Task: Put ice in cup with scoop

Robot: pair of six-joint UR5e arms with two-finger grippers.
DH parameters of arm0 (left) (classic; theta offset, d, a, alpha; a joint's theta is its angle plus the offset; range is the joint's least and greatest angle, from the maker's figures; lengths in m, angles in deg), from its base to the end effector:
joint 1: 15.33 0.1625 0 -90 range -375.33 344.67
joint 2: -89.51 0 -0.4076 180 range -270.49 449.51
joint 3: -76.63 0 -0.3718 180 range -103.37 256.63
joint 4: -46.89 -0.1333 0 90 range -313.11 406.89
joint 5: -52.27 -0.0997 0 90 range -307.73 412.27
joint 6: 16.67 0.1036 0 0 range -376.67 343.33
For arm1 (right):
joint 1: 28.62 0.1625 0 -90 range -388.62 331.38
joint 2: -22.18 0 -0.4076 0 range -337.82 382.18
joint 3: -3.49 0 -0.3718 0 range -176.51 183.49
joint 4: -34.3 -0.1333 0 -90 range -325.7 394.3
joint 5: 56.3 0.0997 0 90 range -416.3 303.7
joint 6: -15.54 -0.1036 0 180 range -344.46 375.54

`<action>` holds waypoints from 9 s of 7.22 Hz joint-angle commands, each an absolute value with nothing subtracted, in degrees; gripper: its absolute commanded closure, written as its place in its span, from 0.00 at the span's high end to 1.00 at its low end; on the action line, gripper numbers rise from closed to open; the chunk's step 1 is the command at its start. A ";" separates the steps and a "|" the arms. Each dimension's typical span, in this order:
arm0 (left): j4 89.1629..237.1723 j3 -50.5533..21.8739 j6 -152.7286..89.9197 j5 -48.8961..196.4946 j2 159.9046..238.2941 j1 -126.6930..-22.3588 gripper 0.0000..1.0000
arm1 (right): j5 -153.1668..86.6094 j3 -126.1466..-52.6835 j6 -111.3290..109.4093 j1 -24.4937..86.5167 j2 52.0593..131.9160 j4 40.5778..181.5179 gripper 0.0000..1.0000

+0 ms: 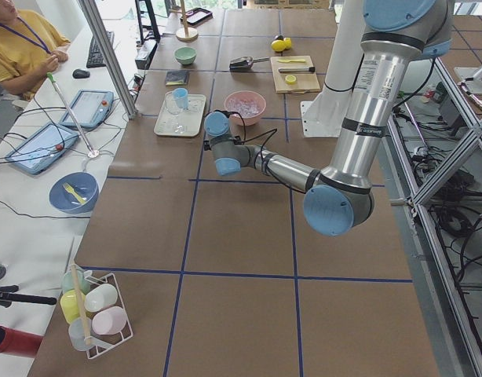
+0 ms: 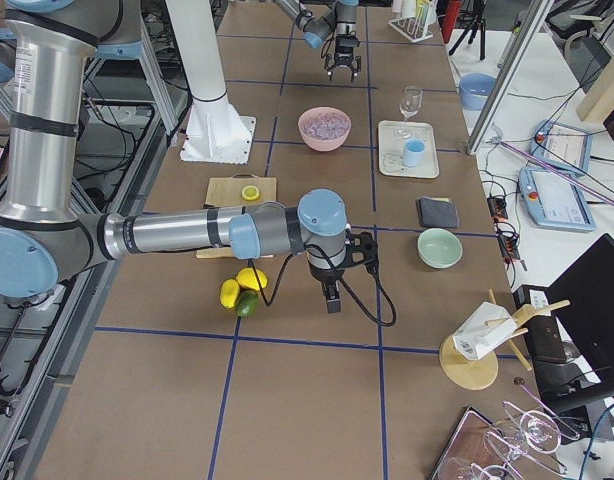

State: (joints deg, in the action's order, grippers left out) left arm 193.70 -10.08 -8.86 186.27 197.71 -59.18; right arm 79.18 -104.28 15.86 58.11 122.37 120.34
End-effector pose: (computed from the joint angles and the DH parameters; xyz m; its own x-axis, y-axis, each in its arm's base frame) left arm 0.3820 -0.4520 0.3828 -0.0083 0.9962 -0.0868 -0.2272 0.0827 0.9703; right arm 0.0360 -0.4114 0.5659 0.6916 -0.1879 0.6975 0.0598 0.9772 0.2040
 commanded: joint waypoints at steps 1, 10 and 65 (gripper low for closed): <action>201.55 -5.83 -9.03 182.37 200.76 -53.67 1.00 | 79.14 -104.17 15.98 57.86 122.38 120.26 1.00; 209.66 -0.54 -13.16 171.47 206.92 -46.71 1.00 | 79.14 -104.44 15.80 56.63 122.29 120.17 1.00; 209.75 0.34 -15.09 169.69 207.19 -45.65 1.00 | 48.99 -97.55 15.54 -1.02 51.66 195.38 0.00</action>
